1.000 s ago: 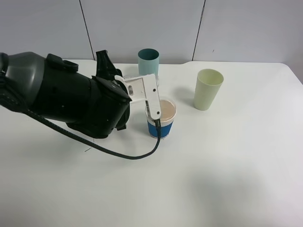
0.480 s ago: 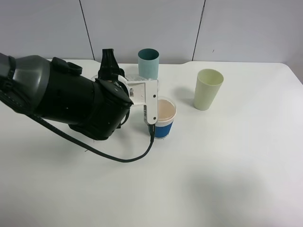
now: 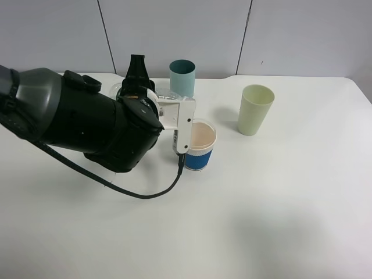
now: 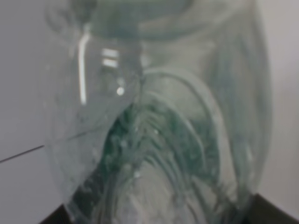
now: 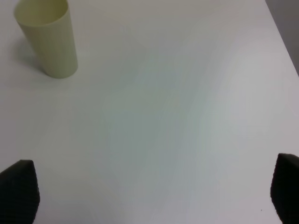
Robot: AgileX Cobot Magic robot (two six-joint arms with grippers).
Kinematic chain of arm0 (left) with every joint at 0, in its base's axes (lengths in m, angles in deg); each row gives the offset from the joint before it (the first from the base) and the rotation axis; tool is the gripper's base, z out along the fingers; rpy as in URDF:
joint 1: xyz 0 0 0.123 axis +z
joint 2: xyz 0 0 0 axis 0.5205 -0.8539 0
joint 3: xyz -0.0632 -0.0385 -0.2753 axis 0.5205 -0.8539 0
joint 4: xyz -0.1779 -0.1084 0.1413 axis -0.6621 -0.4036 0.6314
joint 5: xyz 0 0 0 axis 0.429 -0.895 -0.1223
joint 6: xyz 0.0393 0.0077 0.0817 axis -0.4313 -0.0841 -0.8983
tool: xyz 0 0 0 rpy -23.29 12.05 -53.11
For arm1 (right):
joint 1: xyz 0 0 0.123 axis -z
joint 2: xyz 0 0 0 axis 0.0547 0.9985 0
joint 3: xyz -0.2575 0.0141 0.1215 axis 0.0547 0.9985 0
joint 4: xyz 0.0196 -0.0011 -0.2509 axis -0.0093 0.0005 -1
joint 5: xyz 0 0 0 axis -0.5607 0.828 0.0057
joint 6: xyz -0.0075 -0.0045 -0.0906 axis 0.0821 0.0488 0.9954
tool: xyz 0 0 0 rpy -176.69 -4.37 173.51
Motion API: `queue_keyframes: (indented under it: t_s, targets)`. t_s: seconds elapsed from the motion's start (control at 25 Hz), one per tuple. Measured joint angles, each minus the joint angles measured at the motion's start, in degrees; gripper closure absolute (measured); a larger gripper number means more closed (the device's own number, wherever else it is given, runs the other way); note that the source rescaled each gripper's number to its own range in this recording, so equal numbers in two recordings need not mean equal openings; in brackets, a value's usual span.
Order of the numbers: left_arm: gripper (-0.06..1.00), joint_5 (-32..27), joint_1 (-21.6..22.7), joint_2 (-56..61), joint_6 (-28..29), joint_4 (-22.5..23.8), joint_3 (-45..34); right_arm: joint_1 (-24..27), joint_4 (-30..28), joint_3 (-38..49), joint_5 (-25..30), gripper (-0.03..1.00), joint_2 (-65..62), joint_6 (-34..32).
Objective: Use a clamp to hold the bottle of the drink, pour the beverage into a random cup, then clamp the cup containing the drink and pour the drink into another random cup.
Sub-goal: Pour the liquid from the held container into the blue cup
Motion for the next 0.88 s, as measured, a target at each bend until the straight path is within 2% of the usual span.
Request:
queue_keyframes:
  t_s: [0.44, 0.88]
  targets:
    - [0.94, 0.5, 0.0, 0.0, -2.0, 4.1, 0.0, 0.0, 0.0, 0.0, 0.0, -0.03, 0.0, 0.0]
    - [0.94, 2.1, 0.0, 0.0, -3.3, 4.6, 0.0, 0.0, 0.0, 0.0, 0.0, -0.03, 0.0, 0.0]
